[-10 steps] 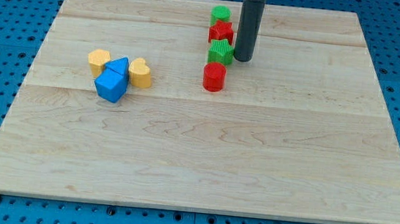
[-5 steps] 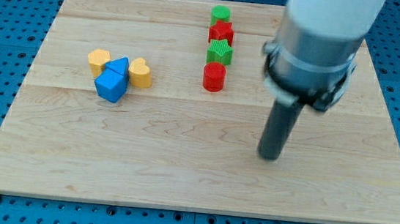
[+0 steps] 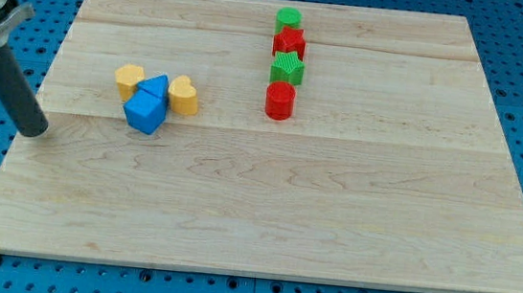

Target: Slide the red circle to the bottom right

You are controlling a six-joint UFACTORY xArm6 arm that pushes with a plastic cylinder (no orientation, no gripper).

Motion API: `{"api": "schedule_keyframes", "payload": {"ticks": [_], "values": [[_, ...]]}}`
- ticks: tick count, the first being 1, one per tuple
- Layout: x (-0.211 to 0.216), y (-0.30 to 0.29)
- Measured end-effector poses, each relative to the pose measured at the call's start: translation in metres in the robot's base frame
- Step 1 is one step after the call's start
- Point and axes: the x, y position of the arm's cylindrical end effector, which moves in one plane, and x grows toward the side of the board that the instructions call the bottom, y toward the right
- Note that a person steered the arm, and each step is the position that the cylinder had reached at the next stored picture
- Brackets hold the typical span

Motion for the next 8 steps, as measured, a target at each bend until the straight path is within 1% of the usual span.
{"api": "schedule_keyframes", "payload": {"ticks": [1,2,3,4,5,7,8], "values": [[-0.007,0.011],[-0.070,-0.006],[-0.120,0.028],[-0.120,0.105],[-0.101,0.181],[-0.074,0.289],[-0.037,0.334]]}}
